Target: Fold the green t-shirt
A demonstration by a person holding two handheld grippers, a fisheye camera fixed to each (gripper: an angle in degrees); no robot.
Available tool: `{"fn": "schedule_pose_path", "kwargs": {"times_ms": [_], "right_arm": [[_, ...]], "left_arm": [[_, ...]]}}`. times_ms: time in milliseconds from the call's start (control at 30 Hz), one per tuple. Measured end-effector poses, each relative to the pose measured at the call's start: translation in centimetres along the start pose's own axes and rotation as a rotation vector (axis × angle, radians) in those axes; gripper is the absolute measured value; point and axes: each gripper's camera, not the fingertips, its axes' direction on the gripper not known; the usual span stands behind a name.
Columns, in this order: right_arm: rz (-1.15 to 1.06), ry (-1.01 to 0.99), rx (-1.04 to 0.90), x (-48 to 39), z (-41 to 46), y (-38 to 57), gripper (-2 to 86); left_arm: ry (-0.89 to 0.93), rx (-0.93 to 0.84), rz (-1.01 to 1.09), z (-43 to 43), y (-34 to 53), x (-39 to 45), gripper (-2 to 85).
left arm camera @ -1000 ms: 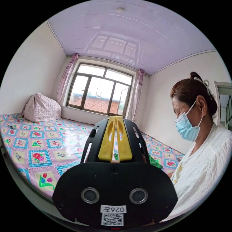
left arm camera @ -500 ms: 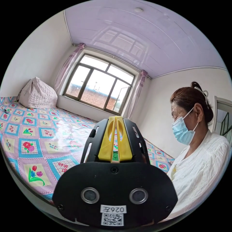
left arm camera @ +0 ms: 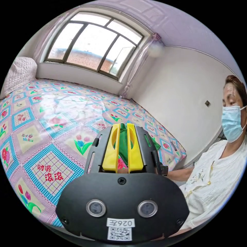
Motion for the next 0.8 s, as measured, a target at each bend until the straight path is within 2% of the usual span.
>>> {"fn": "schedule_pose_path", "kwargs": {"times_ms": [100, 267, 367, 500, 633, 800], "right_arm": [[-0.011, -0.002, -0.001, -0.8, -1.5, 2.2, -1.3], [-0.022, -0.018, -0.004, -1.6, -4.1, 6.5, -1.3], [-0.007, -0.023, -0.011, -1.5, -5.2, 8.6, -1.3], [0.009, -0.028, -0.010, -0.9, -6.0, 10.6, -1.3], [0.014, -0.032, -0.005, 0.5, -6.5, 12.3, -1.4], [0.010, -0.034, -0.002, 2.2, -7.0, 14.4, -1.3]], "left_arm": [[0.064, -0.190, 0.000, 9.4, -4.8, -3.8, 6.8], [0.037, -0.575, 0.137, 26.0, -11.3, -7.7, 8.3], [0.017, -0.734, 0.205, 32.7, -13.8, -9.6, 8.7], [-0.006, -0.836, 0.287, 37.6, -16.9, -11.9, 11.2], [0.049, -0.980, 0.348, 42.2, -20.4, -14.3, 16.2], [0.076, -0.976, 0.332, 44.6, -25.8, -17.8, 16.0]]}}
